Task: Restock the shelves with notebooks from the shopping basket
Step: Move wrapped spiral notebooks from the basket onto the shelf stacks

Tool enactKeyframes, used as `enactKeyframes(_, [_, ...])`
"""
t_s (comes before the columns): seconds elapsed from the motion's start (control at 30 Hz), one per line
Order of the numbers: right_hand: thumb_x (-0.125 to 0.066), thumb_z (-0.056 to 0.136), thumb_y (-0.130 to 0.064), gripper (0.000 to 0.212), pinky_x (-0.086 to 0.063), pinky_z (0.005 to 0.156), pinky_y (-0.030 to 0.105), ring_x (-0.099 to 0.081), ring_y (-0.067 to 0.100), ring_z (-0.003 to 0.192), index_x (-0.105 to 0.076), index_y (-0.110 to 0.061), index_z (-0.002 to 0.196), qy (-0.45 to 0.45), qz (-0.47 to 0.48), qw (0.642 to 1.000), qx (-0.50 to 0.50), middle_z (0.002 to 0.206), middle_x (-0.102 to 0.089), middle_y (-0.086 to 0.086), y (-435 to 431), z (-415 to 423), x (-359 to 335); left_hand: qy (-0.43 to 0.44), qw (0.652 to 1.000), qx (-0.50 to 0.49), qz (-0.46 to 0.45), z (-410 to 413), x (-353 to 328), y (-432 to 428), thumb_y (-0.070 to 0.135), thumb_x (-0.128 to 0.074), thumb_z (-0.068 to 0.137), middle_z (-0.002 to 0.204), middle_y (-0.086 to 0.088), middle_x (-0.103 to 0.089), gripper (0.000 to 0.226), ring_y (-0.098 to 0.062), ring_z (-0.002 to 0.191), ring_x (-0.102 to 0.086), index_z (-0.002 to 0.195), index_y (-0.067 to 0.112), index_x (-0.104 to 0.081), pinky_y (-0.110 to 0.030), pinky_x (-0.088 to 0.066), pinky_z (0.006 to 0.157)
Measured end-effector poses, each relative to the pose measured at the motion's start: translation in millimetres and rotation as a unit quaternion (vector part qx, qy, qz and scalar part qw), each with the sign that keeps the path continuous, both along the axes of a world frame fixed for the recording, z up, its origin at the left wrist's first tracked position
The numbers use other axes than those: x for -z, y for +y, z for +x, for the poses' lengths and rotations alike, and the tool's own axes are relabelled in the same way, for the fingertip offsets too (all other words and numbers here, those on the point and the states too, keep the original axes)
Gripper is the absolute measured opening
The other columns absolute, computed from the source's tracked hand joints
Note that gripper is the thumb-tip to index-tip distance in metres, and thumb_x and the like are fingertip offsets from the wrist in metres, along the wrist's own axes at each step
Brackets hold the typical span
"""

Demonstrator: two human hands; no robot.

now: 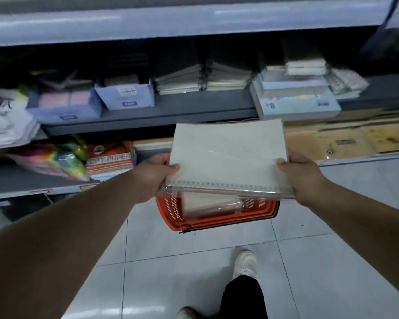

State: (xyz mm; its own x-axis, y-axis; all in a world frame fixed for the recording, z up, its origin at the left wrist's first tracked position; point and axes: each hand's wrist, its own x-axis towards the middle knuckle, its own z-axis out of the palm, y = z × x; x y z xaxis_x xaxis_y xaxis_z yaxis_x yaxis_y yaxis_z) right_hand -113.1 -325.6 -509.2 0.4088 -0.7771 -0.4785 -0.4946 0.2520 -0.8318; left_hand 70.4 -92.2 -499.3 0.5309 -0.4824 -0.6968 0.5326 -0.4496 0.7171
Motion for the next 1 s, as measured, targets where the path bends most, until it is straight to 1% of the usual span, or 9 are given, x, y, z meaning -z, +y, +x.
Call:
enactKeyframes(0.1, [-0.059, 0.095, -0.013, 0.009, -0.052, 0.088, 0.042, -0.063, 0.028, 0.095, -0.065, -0.019, 0.097, -0.022, -0.016, 1.000, 0.004, 0.110, -0.067, 0.008, 3.3, -7.2, -48.5, -0.031, 0.999, 0.002, -0.018, -3.8, -47.2, 5.9, 0.005, -0.051, 0.097, 0.090, -0.001, -0.072, 0.022, -0.022, 0.082, -0.065, 0.109, 0.021, -0.060, -0.041, -0.051, 0.081])
enactKeyframes(0.2, [-0.058, 0.096, -0.013, 0.014, -0.048, 0.067, 0.027, -0.062, 0.018, 0.081, -0.064, -0.019, 0.106, -0.053, -0.002, 0.999, -0.003, 0.104, -0.066, 0.004, 12.1, -18.3, -98.3, -0.053, 0.998, 0.009, -0.025, -8.6, -94.9, 20.4, 0.007, -0.055, 0.096, 0.103, -0.006, -0.072, 0.025, -0.029, 0.095, -0.068, 0.117, 0.020, -0.058, -0.050, -0.052, 0.090])
enactKeyframes(0.33, [-0.053, 0.099, -0.015, 0.013, -0.051, 0.050, 0.024, -0.068, 0.015, 0.075, -0.065, -0.019, 0.103, -0.055, 0.018, 0.997, -0.058, 0.093, -0.071, 0.000, 22.8, -41.9, -164.9, -0.087, 0.995, 0.028, -0.041, -15.2, -159.9, 40.6, 0.008, -0.056, 0.096, 0.110, -0.006, -0.071, 0.031, -0.023, 0.092, -0.070, 0.125, 0.019, -0.054, -0.037, -0.058, 0.074])
enactKeyframes(0.43, [-0.049, 0.101, -0.017, 0.017, -0.052, 0.059, 0.030, -0.068, 0.021, 0.085, -0.064, -0.018, 0.107, -0.060, 0.011, 0.993, -0.096, 0.097, -0.072, 0.004, 27.0, -55.0, -211.7, -0.114, 0.991, 0.032, -0.061, -20.1, -206.6, 48.6, 0.005, -0.055, 0.096, 0.117, -0.011, -0.068, 0.032, -0.032, 0.108, -0.063, 0.127, 0.014, -0.054, -0.051, -0.044, 0.101])
enactKeyframes(0.5, [-0.048, 0.101, -0.016, 0.018, -0.052, 0.067, 0.033, -0.067, 0.023, 0.092, -0.062, -0.015, 0.113, -0.079, 0.003, 0.991, -0.107, 0.102, -0.071, 0.006, 30.3, -60.2, -239.5, -0.129, 0.989, 0.024, -0.074, -23.8, -233.7, 51.7, 0.003, -0.055, 0.096, 0.118, -0.016, -0.067, 0.033, -0.035, 0.107, -0.062, 0.127, 0.012, -0.053, -0.052, -0.041, 0.103])
enactKeyframes(0.63, [-0.046, 0.102, -0.015, 0.018, -0.052, 0.060, 0.028, -0.069, 0.018, 0.081, -0.062, -0.016, 0.109, -0.116, -0.022, 0.987, -0.110, 0.094, -0.073, 0.003, 31.7, -62.8, -293.2, -0.147, 0.983, 0.017, -0.111, -28.3, -283.7, 50.5, 0.002, -0.053, 0.096, 0.118, -0.020, -0.066, 0.034, -0.034, 0.101, -0.061, 0.129, 0.011, -0.051, -0.046, -0.046, 0.088])
enactKeyframes(0.77, [-0.044, 0.102, -0.015, 0.020, -0.052, 0.064, 0.031, -0.069, 0.022, 0.087, -0.062, -0.010, 0.111, -0.148, -0.033, 0.983, -0.106, 0.100, -0.073, 0.008, 29.3, -59.3, -336.5, -0.168, 0.978, 0.009, -0.125, -29.5, -325.3, 48.9, 0.013, -0.057, 0.096, 0.105, -0.005, -0.071, 0.030, -0.018, 0.077, -0.065, 0.126, 0.020, -0.054, -0.025, -0.049, 0.056])
enactKeyframes(0.93, [-0.046, 0.102, -0.013, 0.022, -0.050, 0.062, 0.030, -0.067, 0.025, 0.086, -0.061, -0.004, 0.116, -0.194, -0.051, 0.977, -0.071, 0.101, -0.071, 0.012, 20.3, -49.8, -377.4, -0.169, 0.968, -0.034, -0.181, -23.0, -368.6, 38.5, 0.018, -0.057, 0.096, 0.102, -0.002, -0.072, 0.026, -0.019, 0.088, -0.064, 0.122, 0.018, -0.061, -0.030, -0.051, 0.071])
enactKeyframes(1.0, [-0.047, 0.101, -0.012, 0.023, -0.051, 0.067, 0.032, -0.066, 0.027, 0.089, -0.059, -0.003, 0.120, -0.221, -0.048, 0.973, -0.042, 0.106, -0.070, 0.013, 13.2, -46.8, -389.8, -0.139, 0.960, -0.084, -0.229, -22.0, -385.3, 28.0, 0.015, -0.056, 0.096, 0.096, -0.006, -0.071, 0.022, -0.021, 0.080, -0.062, 0.117, 0.010, -0.062, -0.029, -0.053, 0.064])
